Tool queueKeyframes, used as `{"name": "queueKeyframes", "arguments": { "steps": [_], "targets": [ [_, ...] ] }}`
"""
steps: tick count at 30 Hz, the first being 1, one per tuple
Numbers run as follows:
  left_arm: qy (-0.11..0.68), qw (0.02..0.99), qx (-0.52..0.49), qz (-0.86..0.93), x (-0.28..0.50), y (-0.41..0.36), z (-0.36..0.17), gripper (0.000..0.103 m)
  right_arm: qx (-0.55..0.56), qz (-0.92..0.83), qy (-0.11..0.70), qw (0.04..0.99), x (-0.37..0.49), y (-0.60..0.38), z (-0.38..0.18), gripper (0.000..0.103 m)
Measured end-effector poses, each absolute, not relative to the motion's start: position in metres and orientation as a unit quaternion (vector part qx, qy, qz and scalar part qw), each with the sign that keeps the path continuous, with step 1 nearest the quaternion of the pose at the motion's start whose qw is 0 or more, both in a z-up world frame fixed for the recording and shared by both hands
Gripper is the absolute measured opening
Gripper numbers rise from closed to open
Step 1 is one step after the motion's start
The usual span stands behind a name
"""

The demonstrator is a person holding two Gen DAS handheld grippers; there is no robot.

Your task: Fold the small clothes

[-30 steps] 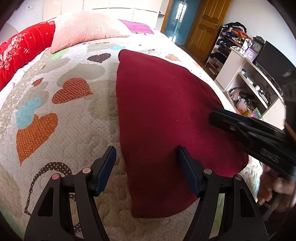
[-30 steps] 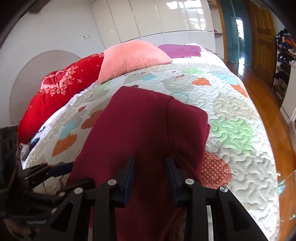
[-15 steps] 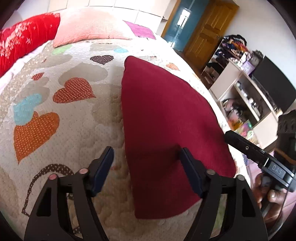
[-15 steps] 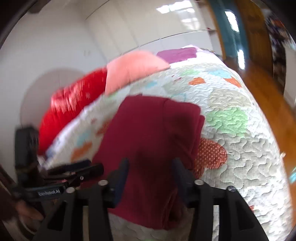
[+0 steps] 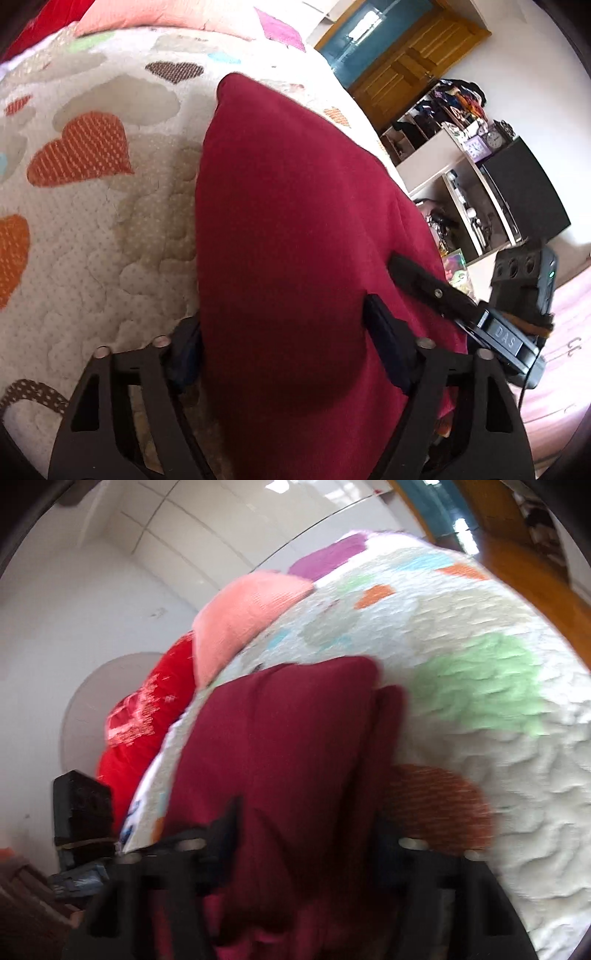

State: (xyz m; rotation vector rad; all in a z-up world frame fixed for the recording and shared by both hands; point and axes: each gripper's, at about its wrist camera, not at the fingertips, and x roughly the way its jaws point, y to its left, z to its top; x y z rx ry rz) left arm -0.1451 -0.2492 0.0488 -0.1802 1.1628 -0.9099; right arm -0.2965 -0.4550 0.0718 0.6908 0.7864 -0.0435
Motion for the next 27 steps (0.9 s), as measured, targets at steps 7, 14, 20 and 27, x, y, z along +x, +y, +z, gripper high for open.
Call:
{"name": "queueKeyframes", "arguments": {
  "steps": [7, 14, 20, 27],
  "targets": [
    [0.481, 0.773, -0.071, -0.408, -0.140, -0.200, 0.099, 0.060, 0.282, 0.011, 0.362, 0.888, -0.283, -0.415, 0.113, 0.042],
    [0.517, 0.793, -0.049, -0.319, -0.121, -0.154, 0.071, 0.062, 0.289, 0.051, 0.397, 0.870, -0.220, -0.369, 0.095, 0.055],
    [0.499, 0.813, -0.053, -0.296, -0.125, -0.139, 0.061, 0.076, 0.171, 0.006, 0.408, 0.897, -0.229, -0.332, 0.117, 0.061],
    [0.488, 0.824, -0.038, -0.285, -0.127, -0.147, 0.060, 0.076, 0.058, 0.045, 0.415, 0.907, -0.214, -0.285, 0.126, 0.048]
  ]
}}
